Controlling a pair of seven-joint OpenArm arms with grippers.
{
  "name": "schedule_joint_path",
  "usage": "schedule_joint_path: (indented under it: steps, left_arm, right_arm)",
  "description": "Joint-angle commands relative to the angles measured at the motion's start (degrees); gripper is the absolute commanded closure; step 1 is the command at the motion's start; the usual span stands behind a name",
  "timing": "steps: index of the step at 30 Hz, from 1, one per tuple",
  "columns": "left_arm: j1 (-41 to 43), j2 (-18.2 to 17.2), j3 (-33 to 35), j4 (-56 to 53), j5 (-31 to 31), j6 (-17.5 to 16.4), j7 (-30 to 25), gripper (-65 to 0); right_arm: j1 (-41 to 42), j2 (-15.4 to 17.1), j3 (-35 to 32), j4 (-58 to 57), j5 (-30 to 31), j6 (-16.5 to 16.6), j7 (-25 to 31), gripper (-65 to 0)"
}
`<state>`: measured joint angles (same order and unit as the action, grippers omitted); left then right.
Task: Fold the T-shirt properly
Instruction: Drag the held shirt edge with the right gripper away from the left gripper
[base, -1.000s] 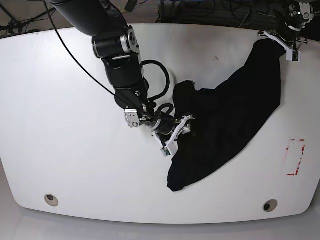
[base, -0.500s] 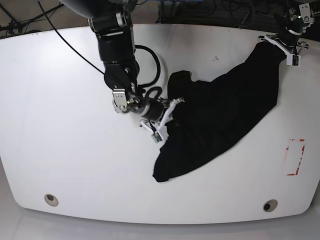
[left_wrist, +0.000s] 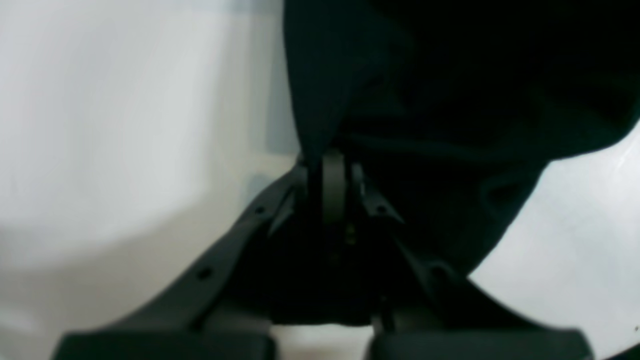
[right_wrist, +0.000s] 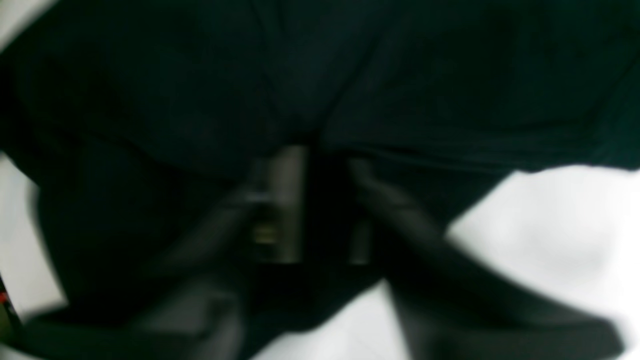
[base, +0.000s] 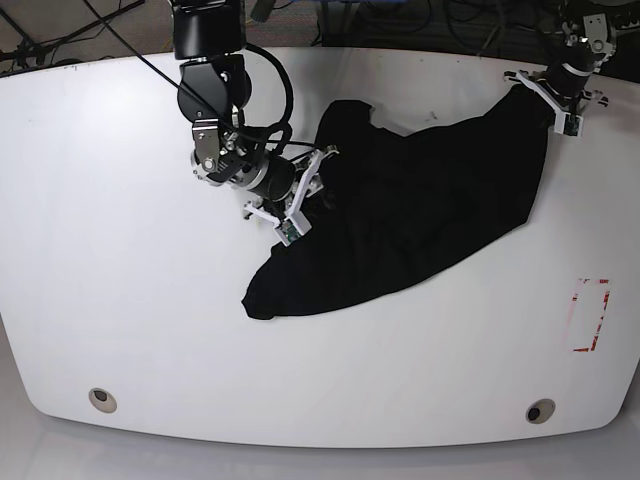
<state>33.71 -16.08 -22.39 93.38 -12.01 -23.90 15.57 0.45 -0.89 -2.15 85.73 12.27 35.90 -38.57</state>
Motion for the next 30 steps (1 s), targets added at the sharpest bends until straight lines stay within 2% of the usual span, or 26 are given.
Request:
schedule_joint_path:
  steps: [1, 4, 10, 20, 25, 30]
  left_arm:
    - [-0.1, -0.7, -0.1, 0.9, -0.3, -0.2, -0.6, 0.0]
    - [-0.2, -0.7, 0.1, 0.9, -0.3, -0.2, -0.6, 0.0]
    - [-0.2, -0.7, 0.1, 0.9, -0.3, -0.2, -0.6, 0.0]
    - [0.1, -0.7, 0.0, 0.9, -0.3, -0.2, -0.6, 0.0]
    - [0.1, -0.7, 0.0, 0.9, -0.3, -0.2, -0.6, 0.0]
    - [0.2, -0.7, -0.1, 0.9, -0.3, -0.2, -0.6, 0.0]
  right_arm:
    - [1.0, -0.6, 3.4, 1.3, 1.3, 0.1, 1.7, -32.5]
    - [1.3, -2.7, 8.4, 1.2, 1.3, 0.1, 1.9, -38.4]
    - [3.8, -4.7, 14.7, -1.4, 1.3, 0.1, 1.5, -39.2]
    - [9.8, -4.8, 15.4, -12.0, 1.3, 0.2, 2.1, -38.7]
    - [12.4, -4.9, 21.4, -14.0, 1.3, 0.2, 1.8, -38.7]
    - [14.1, -4.4, 24.1, -14.7, 0.8, 0.1, 1.8, -38.7]
